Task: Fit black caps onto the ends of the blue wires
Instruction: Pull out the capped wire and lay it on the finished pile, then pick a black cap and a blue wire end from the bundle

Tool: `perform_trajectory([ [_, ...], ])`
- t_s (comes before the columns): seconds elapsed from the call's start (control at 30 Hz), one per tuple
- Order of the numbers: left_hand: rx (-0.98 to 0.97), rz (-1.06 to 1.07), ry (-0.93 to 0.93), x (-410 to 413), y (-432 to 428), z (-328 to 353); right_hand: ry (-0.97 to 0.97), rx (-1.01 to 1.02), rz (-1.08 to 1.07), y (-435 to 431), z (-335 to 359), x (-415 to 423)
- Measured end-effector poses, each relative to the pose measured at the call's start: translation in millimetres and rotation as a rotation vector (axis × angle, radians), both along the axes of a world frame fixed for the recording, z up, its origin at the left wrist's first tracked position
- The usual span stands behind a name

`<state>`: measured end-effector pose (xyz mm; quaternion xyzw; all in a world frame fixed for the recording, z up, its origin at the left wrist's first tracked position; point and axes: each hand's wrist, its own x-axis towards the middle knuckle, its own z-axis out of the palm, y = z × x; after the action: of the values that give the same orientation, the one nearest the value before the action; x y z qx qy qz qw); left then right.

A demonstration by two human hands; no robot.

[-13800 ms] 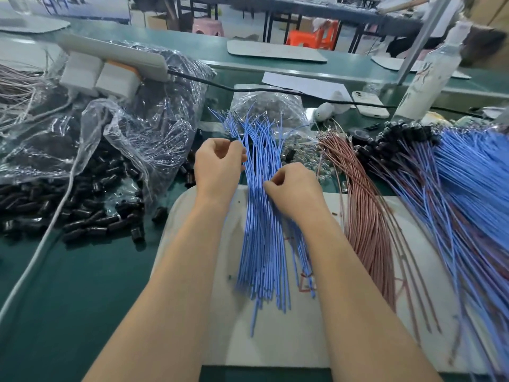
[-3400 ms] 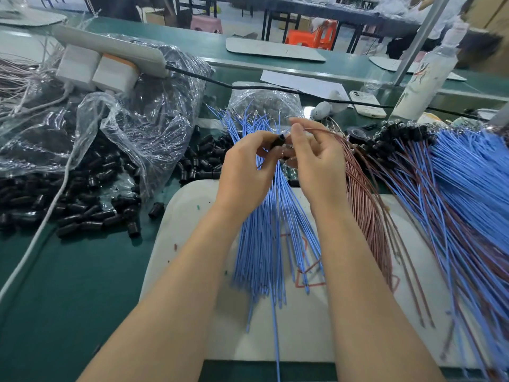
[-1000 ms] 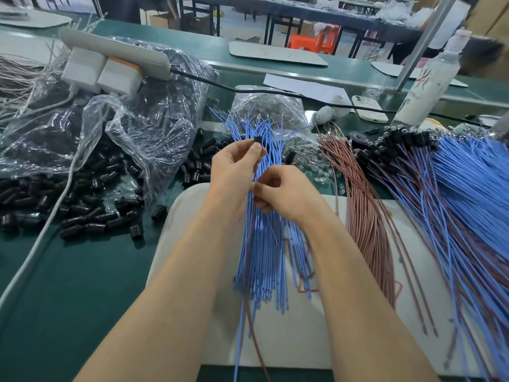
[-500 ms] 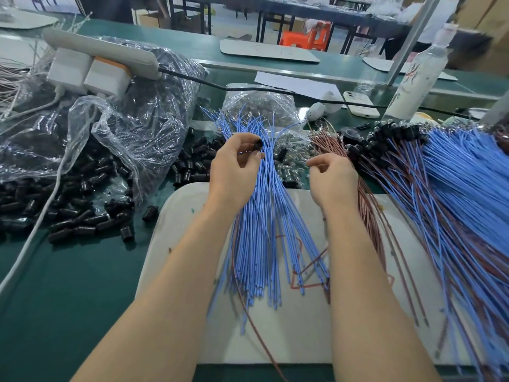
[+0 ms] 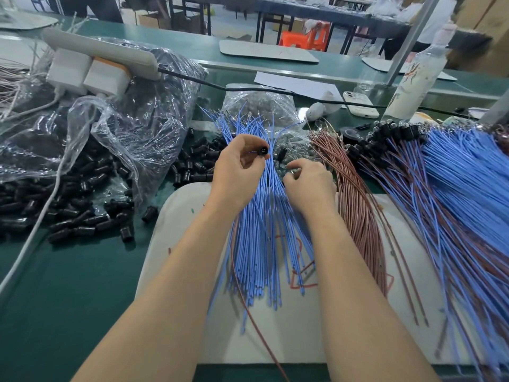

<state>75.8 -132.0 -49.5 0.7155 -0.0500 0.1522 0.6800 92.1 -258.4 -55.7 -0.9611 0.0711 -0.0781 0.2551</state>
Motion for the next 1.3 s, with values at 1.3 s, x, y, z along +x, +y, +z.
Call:
perform_trajectory([
  [1.3, 0.427, 0.159, -0.074, -2.5, 1.7, -4.9, -0.399, 0.661, 0.252, 20.5, 18.0, -13.9],
])
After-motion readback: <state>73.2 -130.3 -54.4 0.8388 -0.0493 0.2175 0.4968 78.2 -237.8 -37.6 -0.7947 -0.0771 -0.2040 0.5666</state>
